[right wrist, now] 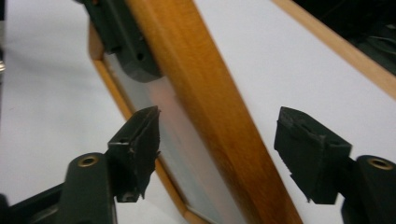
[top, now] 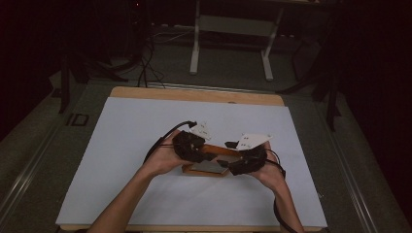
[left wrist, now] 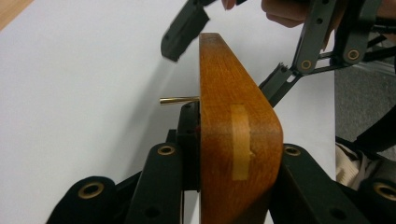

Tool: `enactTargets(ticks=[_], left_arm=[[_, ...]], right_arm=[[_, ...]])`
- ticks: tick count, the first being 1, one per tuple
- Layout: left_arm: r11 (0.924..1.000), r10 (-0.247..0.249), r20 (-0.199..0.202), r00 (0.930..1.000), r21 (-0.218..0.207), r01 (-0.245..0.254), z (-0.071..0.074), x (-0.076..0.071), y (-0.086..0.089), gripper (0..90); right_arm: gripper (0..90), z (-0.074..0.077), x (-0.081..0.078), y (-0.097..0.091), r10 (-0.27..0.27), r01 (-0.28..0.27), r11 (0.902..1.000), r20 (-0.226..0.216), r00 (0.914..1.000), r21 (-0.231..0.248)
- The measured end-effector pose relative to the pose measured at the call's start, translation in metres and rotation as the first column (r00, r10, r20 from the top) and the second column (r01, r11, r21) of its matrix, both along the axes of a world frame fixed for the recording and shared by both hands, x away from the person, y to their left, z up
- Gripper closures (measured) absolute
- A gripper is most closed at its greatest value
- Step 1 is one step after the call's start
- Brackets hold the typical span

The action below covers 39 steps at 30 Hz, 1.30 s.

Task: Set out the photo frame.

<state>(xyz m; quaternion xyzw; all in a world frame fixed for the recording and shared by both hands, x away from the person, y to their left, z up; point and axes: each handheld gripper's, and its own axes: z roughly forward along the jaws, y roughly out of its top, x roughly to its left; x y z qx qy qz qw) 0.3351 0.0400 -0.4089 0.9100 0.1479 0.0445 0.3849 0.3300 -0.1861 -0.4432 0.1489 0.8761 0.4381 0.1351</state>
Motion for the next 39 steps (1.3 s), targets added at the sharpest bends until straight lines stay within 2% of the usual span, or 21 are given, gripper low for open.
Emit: enactTargets(ticks=[1,4,9,13,15,21,26,31,39], left_arm=[[1.0000,0.004,-0.007,1.0000,-0.004,-0.004,0.000,0.001,0.000,73.5],[0.9999,0.004,-0.023,0.9997,-0.014,-0.004,-0.001,0.003,0.002,72.9],[0.9991,0.015,-0.057,0.9982,-0.039,-0.017,-0.004,0.007,0.007,68.8],[0.9970,0.034,-0.083,0.9960,-0.066,-0.040,-0.008,0.010,0.011,61.5],[0.9952,0.040,-0.102,0.9940,-0.085,-0.048,-0.009,0.012,0.013,58.5],[0.9879,0.037,-0.123,0.9917,-0.145,-0.055,-0.010,0.015,0.021,47.4],[0.9754,0.051,-0.120,0.9915,-0.207,-0.076,-0.007,0.015,0.032,42.7],[0.9606,0.090,-0.104,0.9906,-0.254,-0.114,-0.011,0.015,0.043,36.4],[0.9410,0.155,-0.111,0.9817,-0.286,-0.181,-0.026,0.018,0.053,28.1]], right_arm=[[36.0,0.000,0.000,0.001,0.013,-0.013,0.9998,-0.005,0.9999,-0.012],[43.8,0.000,0.000,0.001,0.011,-0.010,0.9992,0.023,0.9997,-0.038],[54.3,0.002,-0.001,-0.006,0.032,-0.032,0.9990,0.014,0.9994,-0.033],[62.5,0.003,-0.005,-0.010,0.054,-0.054,0.9980,0.018,0.9984,-0.032],[63.7,0.003,-0.006,-0.010,0.059,-0.058,0.9977,0.037,0.9976,-0.036],[65.8,0.003,-0.009,-0.011,0.065,-0.064,0.9970,0.041,0.9970,-0.044],[67.0,0.002,-0.010,-0.018,0.055,-0.053,0.9978,0.044,0.9975,-0.039],[68.3,0.000,-0.012,-0.028,0.036,-0.035,0.9991,0.041,0.9985,-0.021],[68.5,-0.003,-0.013,-0.040,0.011,-0.010,0.9999,0.021,0.9997,-0.009]])
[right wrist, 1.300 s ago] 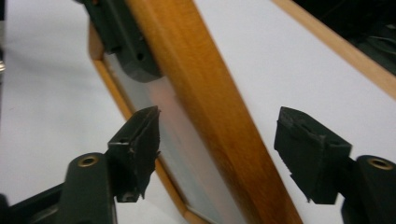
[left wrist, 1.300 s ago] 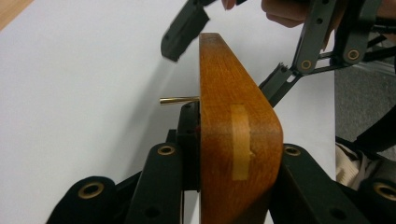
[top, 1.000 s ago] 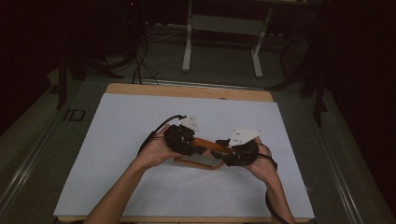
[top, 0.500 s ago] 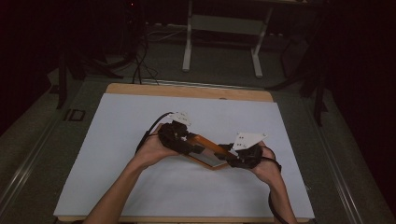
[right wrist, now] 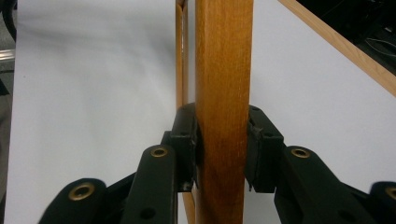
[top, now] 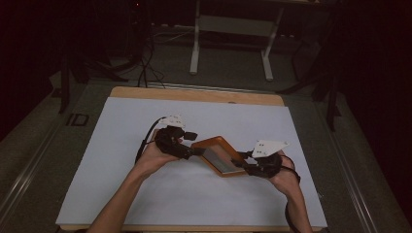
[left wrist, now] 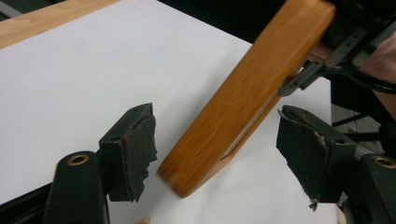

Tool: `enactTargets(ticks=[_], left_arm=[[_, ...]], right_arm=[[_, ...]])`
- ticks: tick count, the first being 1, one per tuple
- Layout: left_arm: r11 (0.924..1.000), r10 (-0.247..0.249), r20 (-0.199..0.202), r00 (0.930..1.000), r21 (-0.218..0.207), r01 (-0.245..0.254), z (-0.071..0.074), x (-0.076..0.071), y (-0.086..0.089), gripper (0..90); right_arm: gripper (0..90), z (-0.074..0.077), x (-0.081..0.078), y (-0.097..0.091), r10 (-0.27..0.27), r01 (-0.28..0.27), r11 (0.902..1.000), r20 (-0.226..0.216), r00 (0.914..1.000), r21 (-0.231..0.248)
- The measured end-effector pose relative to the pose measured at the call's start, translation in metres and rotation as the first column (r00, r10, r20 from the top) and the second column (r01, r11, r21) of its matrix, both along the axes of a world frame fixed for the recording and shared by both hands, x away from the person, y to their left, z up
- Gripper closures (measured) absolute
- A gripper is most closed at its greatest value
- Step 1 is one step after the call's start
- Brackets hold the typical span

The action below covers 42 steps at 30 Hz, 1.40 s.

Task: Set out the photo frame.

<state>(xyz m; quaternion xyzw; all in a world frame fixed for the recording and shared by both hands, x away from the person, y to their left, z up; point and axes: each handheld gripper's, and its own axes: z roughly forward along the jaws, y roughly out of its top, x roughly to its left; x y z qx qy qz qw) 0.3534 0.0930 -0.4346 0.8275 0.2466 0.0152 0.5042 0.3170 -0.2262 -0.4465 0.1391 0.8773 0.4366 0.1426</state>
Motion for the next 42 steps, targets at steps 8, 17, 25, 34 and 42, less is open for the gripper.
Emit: enactTargets(ticks=[8,17,25,34,42], left_arm=[[0.9997,0.023,-0.004,0.9997,-0.003,-0.023,-0.017,0.002,-0.004,27.1],[0.9999,0.003,0.002,1.0000,-0.011,-0.002,-0.037,0.002,-0.025,27.8],[0.9998,-0.002,0.043,0.9991,0.018,0.001,-0.047,-0.006,-0.045,40.4],[0.9987,-0.037,0.064,0.9973,0.037,0.035,-0.050,-0.010,-0.049,53.7],[0.9984,-0.048,0.084,0.9953,0.035,0.046,-0.048,-0.014,-0.052,57.9]], right_arm=[[68.5,-0.002,-0.001,-0.008,-0.017,0.017,0.9998,-0.007,0.9998,0.003],[68.5,-0.004,-0.002,-0.015,-0.036,0.036,0.9993,-0.013,0.9993,-0.005],[68.3,-0.006,-0.005,-0.021,-0.055,0.055,0.9982,-0.015,0.9984,-0.023],[67.9,-0.006,-0.005,-0.025,-0.058,0.057,0.9973,-0.019,0.9981,-0.047],[66.3,-0.007,-0.004,-0.028,-0.066,0.064,0.9962,-0.029,0.9974,-0.060]])
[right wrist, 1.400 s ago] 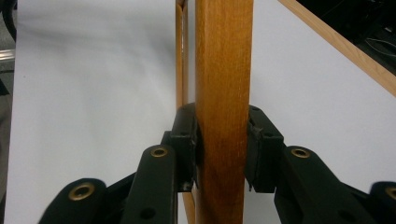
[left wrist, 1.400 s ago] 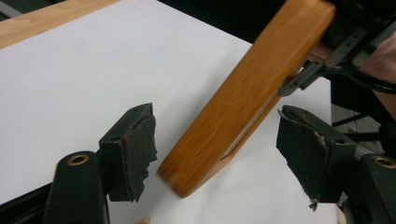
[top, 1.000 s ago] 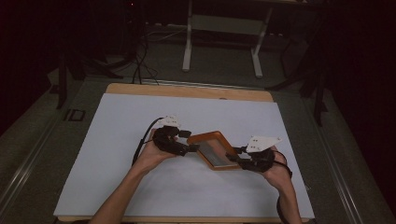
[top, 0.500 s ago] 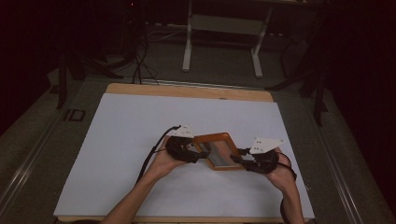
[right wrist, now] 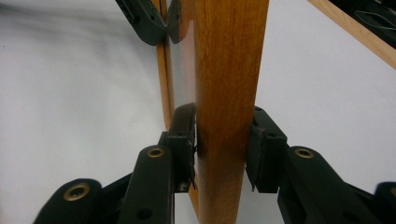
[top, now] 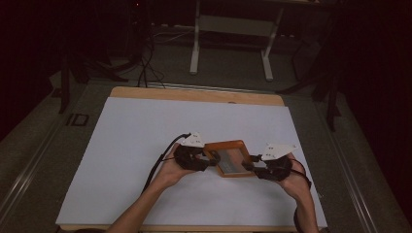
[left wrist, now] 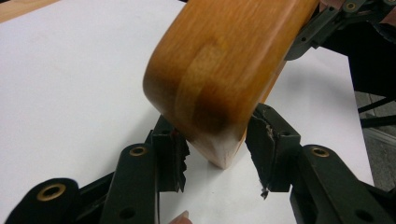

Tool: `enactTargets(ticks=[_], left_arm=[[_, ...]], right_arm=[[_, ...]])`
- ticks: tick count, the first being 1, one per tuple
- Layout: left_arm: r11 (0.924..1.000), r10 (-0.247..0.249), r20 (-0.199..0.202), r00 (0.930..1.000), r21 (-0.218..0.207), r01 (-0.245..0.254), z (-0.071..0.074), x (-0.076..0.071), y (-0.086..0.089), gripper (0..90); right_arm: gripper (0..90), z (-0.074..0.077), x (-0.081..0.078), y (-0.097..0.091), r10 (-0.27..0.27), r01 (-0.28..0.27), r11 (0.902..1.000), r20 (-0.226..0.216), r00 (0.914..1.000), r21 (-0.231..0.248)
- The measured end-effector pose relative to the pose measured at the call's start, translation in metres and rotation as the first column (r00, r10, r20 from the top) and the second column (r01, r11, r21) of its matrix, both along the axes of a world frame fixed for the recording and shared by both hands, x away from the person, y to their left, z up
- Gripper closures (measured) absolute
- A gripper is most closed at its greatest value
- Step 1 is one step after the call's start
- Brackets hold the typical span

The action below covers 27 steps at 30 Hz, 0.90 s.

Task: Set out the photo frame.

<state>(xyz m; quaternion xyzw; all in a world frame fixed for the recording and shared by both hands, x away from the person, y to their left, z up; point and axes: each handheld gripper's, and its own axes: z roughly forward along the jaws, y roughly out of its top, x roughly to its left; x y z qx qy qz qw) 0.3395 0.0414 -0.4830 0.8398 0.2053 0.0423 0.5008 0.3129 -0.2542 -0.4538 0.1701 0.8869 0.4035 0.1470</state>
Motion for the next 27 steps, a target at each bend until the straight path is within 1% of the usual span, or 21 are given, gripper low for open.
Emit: enactTargets(ticks=[2,6,8,10,12,15,22,27], left_arm=[[1.0000,-0.007,-0.001,1.0000,-0.006,0.007,0.0003,-0.0004,0.0001,59.2],[0.9997,-0.022,0.023,0.9995,-0.006,0.022,0.0017,-0.0039,-0.0013,62.4],[0.9997,-0.024,0.033,0.9992,-0.010,0.024,0.0021,-0.0055,-0.0027,62.9],[0.9994,-0.025,0.028,0.9993,-0.023,0.026,0.0020,-0.0056,-0.0037,63.3],[0.9994,-0.024,0.029,0.9993,-0.026,0.025,0.0023,-0.0059,-0.0045,63.6],[0.9993,-0.029,0.035,0.9990,-0.020,0.030,0.0031,-0.0065,-0.0047,64.6],[0.9997,-0.022,0.047,0.9986,-0.011,0.023,0.0058,-0.0065,-0.0030,64.7],[0.9997,-0.017,0.048,0.9987,-0.019,0.018,0.0091,-0.0059,0.0020,64.6]], right_arm=[[65.6,0.0001,0.0003,-0.0002,-0.002,0.002,1.0000,-0.002,1.0000,-0.007],[63.6,-0.0007,0.0018,-0.0014,-0.011,0.011,0.9998,-0.009,0.9999,-0.016],[63.3,-0.0011,0.0023,-0.0030,-0.013,0.012,0.9997,-0.020,0.9997,-0.019],[63.2,-0.0014,0.0028,-0.0044,-0.012,0.012,0.9997,-0.027,0.9996,-0.021],[62.9,-0.0018,0.0031,-0.0054,-0.016,0.015,0.9997,-0.034,0.9993,-0.020],[62.1,-0.0022,0.0040,-0.0059,-0.022,0.021,0.9996,-0.038,0.9990,-0.019],[62.0,-0.0034,0.0061,-0.0041,-0.026,0.025,0.9996,-0.047,0.9985,-0.016],[62.0,-0.0030,0.0077,-0.0008,-0.022,0.022,0.9997,-0.043,0.9988,-0.003]])
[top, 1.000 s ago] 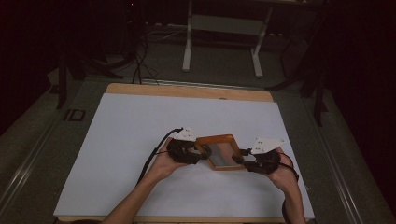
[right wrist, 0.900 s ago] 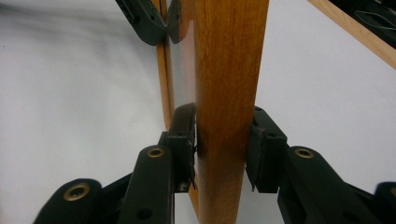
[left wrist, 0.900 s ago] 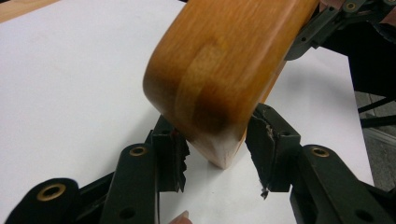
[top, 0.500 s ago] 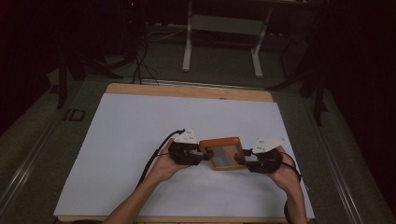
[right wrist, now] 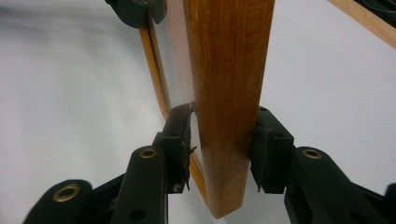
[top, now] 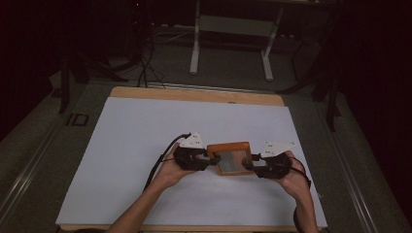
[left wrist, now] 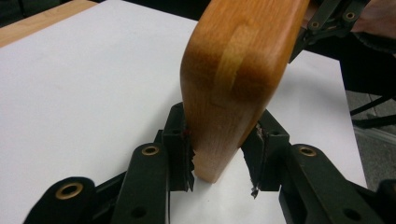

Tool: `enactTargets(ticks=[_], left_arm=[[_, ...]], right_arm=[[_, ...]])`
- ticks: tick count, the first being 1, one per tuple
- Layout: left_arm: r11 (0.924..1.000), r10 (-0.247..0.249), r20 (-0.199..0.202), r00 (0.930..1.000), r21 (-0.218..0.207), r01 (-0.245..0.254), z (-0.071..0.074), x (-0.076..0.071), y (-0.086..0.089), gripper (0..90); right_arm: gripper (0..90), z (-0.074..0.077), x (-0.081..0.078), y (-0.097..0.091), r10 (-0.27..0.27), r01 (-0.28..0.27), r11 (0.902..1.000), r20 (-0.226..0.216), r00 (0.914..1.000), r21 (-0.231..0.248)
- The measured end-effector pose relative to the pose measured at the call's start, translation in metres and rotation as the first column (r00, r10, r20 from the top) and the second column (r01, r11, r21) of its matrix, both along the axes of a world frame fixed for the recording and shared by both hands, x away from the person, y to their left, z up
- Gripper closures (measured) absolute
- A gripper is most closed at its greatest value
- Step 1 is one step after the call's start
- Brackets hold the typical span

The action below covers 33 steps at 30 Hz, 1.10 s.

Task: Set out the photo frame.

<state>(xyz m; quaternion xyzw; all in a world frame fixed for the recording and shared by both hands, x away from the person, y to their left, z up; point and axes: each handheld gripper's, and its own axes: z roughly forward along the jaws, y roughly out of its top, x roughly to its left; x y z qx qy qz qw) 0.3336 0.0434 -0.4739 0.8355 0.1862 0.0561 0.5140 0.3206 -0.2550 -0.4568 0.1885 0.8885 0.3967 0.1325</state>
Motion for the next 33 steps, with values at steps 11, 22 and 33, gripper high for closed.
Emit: enactTargets(ticks=[11,22,33], left_arm=[[0.9994,0.030,-0.014,0.9995,-0.014,-0.030,0.007,-0.002,0.010,64.1],[0.9985,0.054,-0.024,0.9983,-0.012,-0.054,0.013,-0.005,0.025,63.9],[0.9972,0.074,-0.045,0.9962,0.005,-0.074,0.014,-0.008,0.038,63.8]], right_arm=[[62.0,0.002,0.002,0.009,0.002,-0.002,0.9997,0.001,1.0000,0.026],[62.1,0.006,0.003,0.022,0.016,-0.016,0.9992,0.010,0.9998,0.037],[62.1,0.003,0.005,0.037,0.036,-0.036,0.9986,-0.001,0.9994,0.039]])
